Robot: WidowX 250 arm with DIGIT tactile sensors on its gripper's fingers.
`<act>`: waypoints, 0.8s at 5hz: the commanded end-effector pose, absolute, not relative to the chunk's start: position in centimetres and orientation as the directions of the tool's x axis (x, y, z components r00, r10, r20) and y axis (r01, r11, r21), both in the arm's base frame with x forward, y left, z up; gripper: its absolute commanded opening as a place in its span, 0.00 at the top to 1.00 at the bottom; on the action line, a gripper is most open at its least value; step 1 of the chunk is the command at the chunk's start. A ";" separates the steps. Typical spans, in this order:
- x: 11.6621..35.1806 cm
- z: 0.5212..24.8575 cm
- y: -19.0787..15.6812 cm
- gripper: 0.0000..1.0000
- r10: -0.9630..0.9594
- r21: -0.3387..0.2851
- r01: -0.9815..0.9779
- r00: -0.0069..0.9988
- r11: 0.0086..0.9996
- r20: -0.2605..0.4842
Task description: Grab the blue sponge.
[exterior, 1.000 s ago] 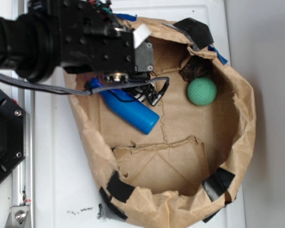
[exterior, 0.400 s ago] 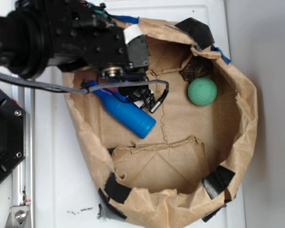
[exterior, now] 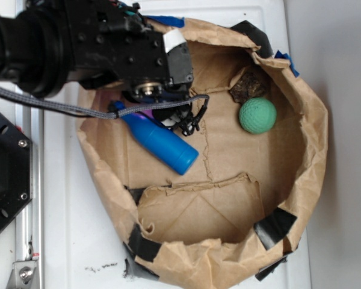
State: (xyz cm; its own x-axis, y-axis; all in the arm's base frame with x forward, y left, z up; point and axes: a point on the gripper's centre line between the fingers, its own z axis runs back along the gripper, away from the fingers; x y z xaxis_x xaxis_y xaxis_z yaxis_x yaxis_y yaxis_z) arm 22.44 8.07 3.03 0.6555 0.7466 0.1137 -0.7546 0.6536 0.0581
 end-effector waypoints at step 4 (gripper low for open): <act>23.5 7.4 7.3 1.00 0.750 -0.036 -0.757 0.639 0.653 0.170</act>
State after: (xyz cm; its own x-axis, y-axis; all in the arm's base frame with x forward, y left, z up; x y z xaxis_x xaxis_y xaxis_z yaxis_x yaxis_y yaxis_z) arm 23.01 6.78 5.63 0.6443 0.7563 0.1135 -0.7609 0.6489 -0.0045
